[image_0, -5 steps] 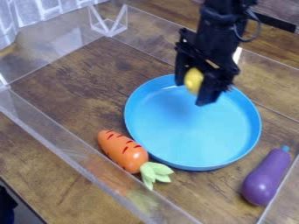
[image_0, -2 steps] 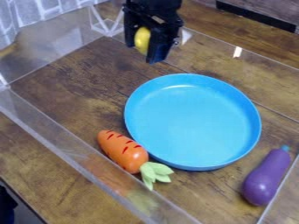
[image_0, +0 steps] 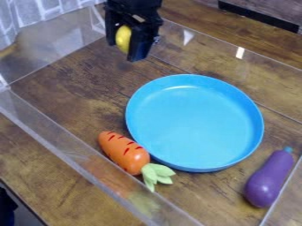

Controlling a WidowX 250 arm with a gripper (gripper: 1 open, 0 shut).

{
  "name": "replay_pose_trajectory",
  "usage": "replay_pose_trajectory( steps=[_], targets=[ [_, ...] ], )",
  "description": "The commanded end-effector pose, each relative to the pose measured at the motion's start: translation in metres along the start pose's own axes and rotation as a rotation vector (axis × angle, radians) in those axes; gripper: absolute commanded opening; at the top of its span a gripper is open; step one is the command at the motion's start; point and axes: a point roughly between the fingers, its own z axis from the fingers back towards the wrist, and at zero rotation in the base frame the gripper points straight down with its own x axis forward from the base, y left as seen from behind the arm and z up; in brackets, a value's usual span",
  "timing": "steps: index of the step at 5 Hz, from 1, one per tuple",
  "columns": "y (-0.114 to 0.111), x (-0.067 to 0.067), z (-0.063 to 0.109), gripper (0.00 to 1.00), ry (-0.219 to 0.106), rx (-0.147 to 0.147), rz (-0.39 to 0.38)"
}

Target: Remove the lemon from the blue tray and put it on the table

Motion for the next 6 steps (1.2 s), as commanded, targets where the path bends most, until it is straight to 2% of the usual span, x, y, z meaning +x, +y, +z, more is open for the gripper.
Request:
replay_pose_trajectory(
  steps=[1,3,5,6],
  targets=[
    [0.029,0.003,0.006,0.0,-0.025,0.044,0.059],
    [0.042,0.0,-0.025,0.0,0.045,0.067,0.082],
    [0.059,0.004,-0.048,0.0,0.076,0.078,0.107],
    [0.063,0.006,-0.054,1.0,0.082,0.077,0.113]
  ],
)
